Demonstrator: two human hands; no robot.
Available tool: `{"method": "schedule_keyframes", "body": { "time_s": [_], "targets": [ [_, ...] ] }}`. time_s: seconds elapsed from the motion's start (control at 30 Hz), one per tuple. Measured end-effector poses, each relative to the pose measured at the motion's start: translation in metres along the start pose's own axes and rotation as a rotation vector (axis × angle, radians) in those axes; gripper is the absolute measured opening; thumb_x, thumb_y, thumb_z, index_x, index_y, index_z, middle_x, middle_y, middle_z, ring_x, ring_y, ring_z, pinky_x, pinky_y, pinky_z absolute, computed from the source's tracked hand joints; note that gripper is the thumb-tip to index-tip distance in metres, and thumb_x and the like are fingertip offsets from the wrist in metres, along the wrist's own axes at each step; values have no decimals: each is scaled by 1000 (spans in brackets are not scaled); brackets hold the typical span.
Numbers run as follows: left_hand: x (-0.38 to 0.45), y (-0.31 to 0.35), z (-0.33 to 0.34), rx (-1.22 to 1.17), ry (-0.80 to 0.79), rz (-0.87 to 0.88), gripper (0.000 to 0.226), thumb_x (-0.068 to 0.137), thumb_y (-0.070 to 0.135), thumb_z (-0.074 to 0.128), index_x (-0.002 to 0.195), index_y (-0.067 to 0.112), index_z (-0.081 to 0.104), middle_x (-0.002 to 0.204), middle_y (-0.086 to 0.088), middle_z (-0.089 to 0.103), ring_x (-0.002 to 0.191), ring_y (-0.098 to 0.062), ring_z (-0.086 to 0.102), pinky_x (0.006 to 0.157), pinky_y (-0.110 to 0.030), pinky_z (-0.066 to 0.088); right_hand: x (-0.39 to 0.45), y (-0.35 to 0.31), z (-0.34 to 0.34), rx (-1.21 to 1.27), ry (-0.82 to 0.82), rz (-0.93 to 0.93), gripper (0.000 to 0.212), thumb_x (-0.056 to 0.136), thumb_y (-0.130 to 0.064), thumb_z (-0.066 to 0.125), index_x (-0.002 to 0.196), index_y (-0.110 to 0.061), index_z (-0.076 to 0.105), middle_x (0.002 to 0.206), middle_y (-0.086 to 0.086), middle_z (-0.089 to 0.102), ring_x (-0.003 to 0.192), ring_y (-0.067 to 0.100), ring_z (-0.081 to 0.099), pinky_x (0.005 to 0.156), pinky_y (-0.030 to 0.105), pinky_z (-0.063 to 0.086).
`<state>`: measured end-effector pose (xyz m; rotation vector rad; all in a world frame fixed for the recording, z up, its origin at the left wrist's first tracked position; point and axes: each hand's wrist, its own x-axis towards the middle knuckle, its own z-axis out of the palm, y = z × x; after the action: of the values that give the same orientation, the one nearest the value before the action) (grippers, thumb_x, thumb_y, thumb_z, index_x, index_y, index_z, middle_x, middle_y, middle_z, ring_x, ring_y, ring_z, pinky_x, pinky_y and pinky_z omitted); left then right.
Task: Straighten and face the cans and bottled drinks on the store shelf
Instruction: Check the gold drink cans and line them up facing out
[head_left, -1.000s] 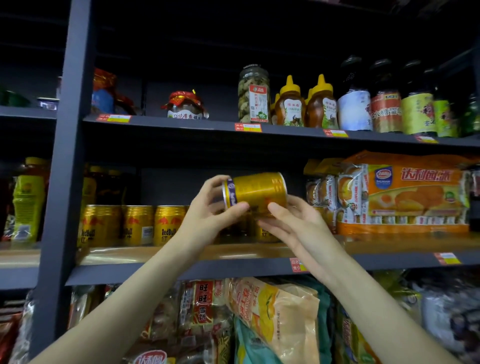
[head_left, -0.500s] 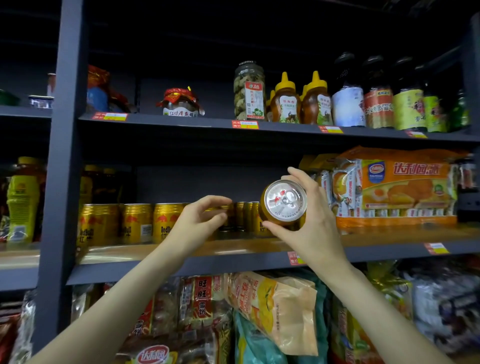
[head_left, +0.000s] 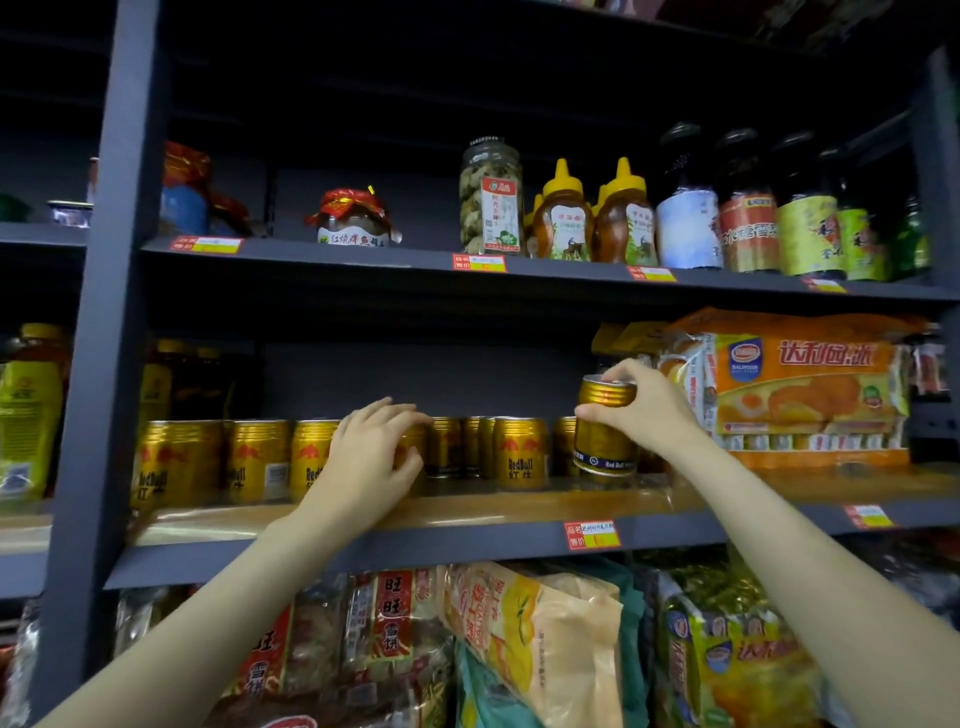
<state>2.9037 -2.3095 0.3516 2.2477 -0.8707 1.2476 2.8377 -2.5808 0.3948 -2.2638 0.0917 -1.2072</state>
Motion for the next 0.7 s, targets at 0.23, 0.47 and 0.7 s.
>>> {"method": "schedule_keyframes", "body": {
  "time_s": [0.23,0.47,0.7],
  "targets": [
    [1,-3,7,22,80,0,35,87,11,56,121,19,59,133,-4,53,134,-25,35,113,-46,22,19,23,-15,185,-208,155,60,77,-29,76,128,-22,45,113,4,48,100,22,51,78,34,48],
    [10,17,17,3,117,-17,32,93,15,48,124,20,56,137,1,47,137,-18,27,113,-36,9,29,30,-11,174,-290,219,70,79,-27,74,139,-17,39,130,13,49,101,23,51,83,37,47],
    [19,18,21,-30,184,-18,27,90,9,53,113,16,62,129,-2,55,134,-20,33,113,-40,14,31,49,19,185,-347,152,44,76,-26,77,113,-22,53,111,3,51,102,19,50,76,30,47]
  ]
}}
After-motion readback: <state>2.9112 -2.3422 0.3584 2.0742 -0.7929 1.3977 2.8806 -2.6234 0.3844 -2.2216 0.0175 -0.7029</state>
